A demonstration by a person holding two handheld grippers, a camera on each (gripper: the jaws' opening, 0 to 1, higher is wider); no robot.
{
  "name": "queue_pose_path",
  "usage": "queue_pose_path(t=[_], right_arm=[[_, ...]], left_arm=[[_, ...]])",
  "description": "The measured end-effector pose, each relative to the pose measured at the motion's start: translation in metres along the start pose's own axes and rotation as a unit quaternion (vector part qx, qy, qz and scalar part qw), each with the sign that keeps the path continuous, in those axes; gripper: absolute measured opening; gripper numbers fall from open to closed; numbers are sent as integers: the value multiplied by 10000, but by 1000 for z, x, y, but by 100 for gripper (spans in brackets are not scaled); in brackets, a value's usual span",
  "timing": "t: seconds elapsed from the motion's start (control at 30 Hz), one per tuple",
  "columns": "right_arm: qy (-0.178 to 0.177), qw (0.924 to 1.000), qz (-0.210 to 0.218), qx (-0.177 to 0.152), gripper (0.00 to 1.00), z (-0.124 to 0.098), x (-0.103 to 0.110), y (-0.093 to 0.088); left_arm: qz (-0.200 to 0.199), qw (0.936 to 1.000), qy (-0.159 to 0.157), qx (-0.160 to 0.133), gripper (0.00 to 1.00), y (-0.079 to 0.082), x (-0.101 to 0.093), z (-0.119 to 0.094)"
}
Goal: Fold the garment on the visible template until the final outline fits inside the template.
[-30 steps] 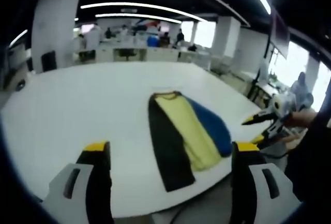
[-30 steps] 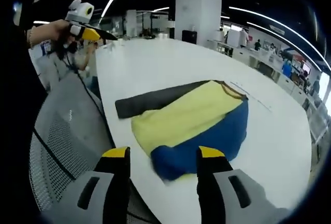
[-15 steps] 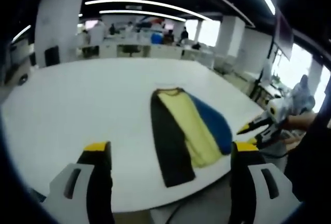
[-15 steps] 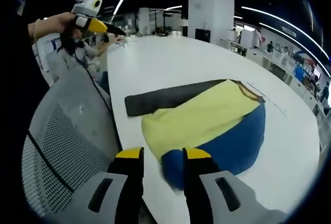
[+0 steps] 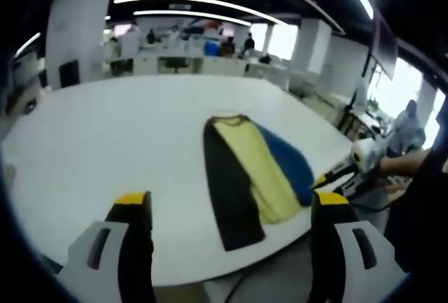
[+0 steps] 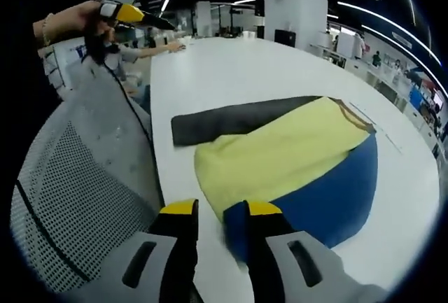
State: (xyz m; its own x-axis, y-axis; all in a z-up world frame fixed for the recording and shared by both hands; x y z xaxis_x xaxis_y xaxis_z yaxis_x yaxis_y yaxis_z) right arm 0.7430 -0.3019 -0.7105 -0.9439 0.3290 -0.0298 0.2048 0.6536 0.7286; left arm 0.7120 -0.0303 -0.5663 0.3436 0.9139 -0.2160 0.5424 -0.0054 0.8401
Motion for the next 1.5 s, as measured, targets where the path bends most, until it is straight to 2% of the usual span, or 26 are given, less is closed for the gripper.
queue_pose_path(t=[0.17, 0.4, 0.77, 1.03, 1.5], right_arm=[[51, 10000, -5, 79, 23, 5, 2, -4], [-10, 9997, 65, 242, 20, 13, -6, -11], [-54, 9988, -140, 473, 18, 24, -7, -16], [-89, 9969, -471, 623, 17, 21, -4, -20], [-168, 9953, -549, 778, 15, 27, -2, -25]], left_arm=[[-31, 10000, 18, 28, 89, -4, 6, 0], [-74, 9999, 5, 91, 89, -9, 10, 1], [-86, 9998, 16, 151, 89, -10, 14, 6], [-122, 9997, -13, 192, 88, -12, 15, 12], [-148, 9997, -37, 205, 88, -11, 13, 14]])
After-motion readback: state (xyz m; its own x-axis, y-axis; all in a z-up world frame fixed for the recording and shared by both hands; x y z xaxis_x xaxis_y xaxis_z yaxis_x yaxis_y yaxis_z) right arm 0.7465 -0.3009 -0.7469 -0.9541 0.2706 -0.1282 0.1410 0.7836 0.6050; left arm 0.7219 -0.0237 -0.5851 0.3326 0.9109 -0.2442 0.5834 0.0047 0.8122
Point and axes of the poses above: the point that each gripper's makers call its tool centre point, and the gripper's own axes: z roughly forward along the fingers, x roughly to its left, y roughly out of its top, the point moved 4 cm from there along -z, roughly backward along the fingers, and after that the axes turned 3 degrees about -y, right-handed, at the moved point
